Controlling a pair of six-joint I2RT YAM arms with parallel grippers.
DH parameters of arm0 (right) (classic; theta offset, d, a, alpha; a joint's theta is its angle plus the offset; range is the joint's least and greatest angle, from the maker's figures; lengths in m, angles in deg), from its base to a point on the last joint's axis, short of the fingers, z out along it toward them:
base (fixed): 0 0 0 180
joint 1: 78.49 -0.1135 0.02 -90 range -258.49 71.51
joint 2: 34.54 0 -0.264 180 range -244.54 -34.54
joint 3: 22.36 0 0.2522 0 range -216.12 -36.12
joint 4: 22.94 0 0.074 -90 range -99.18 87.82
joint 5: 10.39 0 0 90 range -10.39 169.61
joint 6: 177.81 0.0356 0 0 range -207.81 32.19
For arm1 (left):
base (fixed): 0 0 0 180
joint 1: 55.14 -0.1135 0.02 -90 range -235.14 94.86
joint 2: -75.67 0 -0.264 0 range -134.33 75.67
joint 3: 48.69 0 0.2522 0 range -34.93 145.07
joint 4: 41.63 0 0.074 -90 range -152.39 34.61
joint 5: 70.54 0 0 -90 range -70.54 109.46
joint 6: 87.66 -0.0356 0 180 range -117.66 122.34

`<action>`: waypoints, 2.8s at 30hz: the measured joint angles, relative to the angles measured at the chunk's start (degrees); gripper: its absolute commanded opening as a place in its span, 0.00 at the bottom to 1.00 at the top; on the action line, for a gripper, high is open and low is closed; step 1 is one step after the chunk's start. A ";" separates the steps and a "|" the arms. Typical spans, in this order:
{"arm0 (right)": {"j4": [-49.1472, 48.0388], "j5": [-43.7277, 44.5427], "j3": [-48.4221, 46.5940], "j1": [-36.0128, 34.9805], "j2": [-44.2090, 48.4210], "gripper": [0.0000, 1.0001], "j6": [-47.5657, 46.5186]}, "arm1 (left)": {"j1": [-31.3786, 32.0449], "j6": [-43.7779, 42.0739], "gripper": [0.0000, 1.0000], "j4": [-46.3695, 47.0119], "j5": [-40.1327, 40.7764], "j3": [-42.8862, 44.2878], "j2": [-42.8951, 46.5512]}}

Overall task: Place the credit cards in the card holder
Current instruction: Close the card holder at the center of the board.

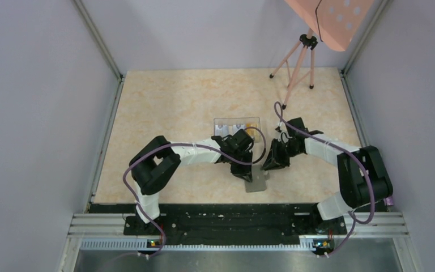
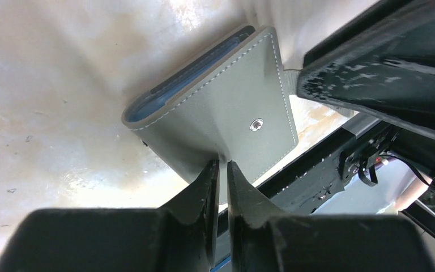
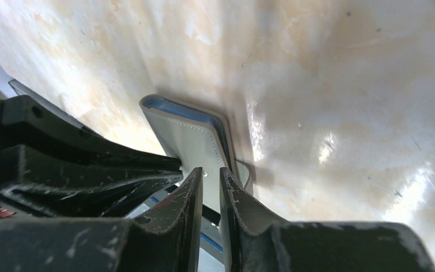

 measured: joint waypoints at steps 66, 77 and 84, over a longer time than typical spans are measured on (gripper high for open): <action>3.15 9.16 0.02 -7.45 1.25 0.00 2.38 | -3.65 12.24 0.40 21.53 -9.97 -9.44 0.90; 2.69 9.03 0.33 -7.45 1.25 0.00 2.45 | -3.65 12.26 0.17 21.38 -10.08 -6.73 -1.73; 2.69 9.09 0.33 -7.45 1.25 0.00 2.43 | -3.91 12.07 0.00 20.31 -10.56 -5.73 -2.67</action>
